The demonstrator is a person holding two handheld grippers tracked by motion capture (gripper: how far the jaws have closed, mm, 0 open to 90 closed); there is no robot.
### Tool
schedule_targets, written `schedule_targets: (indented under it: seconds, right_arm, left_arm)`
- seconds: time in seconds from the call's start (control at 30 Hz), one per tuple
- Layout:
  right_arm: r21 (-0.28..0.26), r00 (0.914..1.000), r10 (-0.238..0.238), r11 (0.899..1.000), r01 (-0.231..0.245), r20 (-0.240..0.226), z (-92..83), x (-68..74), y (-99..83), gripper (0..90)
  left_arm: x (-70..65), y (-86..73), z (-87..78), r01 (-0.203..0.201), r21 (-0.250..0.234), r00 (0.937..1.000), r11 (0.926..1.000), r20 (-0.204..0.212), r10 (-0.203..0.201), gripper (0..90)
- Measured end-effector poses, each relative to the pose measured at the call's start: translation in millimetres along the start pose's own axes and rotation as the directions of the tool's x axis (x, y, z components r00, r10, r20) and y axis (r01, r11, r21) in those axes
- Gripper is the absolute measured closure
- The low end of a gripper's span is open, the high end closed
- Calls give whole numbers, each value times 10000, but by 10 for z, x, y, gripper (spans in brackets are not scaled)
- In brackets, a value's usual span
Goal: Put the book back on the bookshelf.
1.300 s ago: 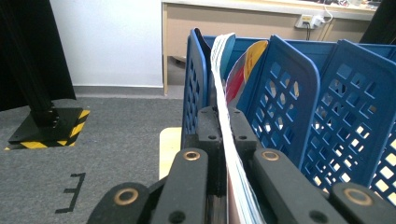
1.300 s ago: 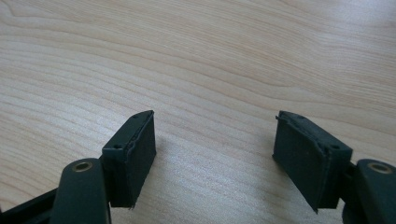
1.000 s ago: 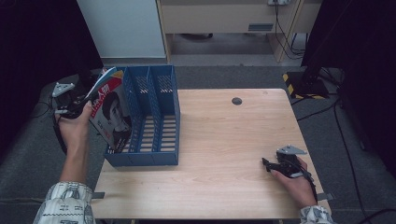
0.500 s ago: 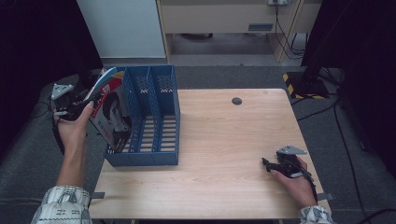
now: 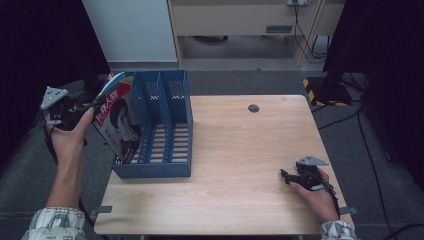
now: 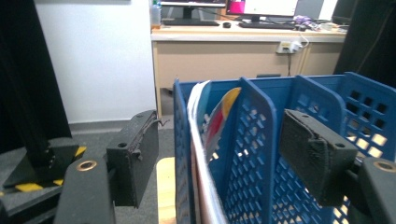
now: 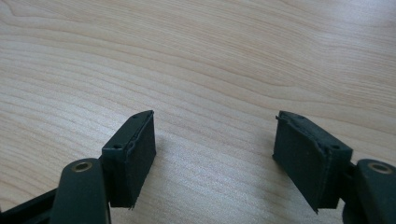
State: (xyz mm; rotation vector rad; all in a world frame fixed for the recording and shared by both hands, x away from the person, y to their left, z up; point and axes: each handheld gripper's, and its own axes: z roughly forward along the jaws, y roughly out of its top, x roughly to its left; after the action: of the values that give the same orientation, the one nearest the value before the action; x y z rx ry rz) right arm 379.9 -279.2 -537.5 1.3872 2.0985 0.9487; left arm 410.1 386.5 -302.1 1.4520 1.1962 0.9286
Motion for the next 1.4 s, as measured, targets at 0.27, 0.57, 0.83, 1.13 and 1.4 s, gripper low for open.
schedule_targets:
  seconds: [0.27, 0.57, 0.83, 1.13, 1.4]
  right_arm:
    - [17, 10000, 23, 10000, -23, 3, -2, 3, 0, 295]
    - [1, 10000, 34, 10000, -34, 27, -1, 5, -1, 295]
    - [19, 10000, 18, 10000, -18, -10, -2, 4, -1, 292]
    - [125, 10000, 80, 9999, -81, 32, 8, 9, 2, 217]
    - [280, 10000, -27, 9996, 25, 50, 22, 10, 7, 140]
  left_arm:
    - [-182, 82, -111, -426, -92, 9974, 9991, 586, 431, 255]
    - [-477, 50, -11, -467, 411, 9865, 9981, 1590, 396, 149]
    - [-744, -29, 173, -745, 1064, 9741, 9915, 2204, 496, 52]
    - [-951, -143, 305, -1125, 1395, 9630, 9838, 2595, 734, 28]
    - [-1117, -261, 413, -1350, 1732, 9529, 9756, 2924, 800, 27]
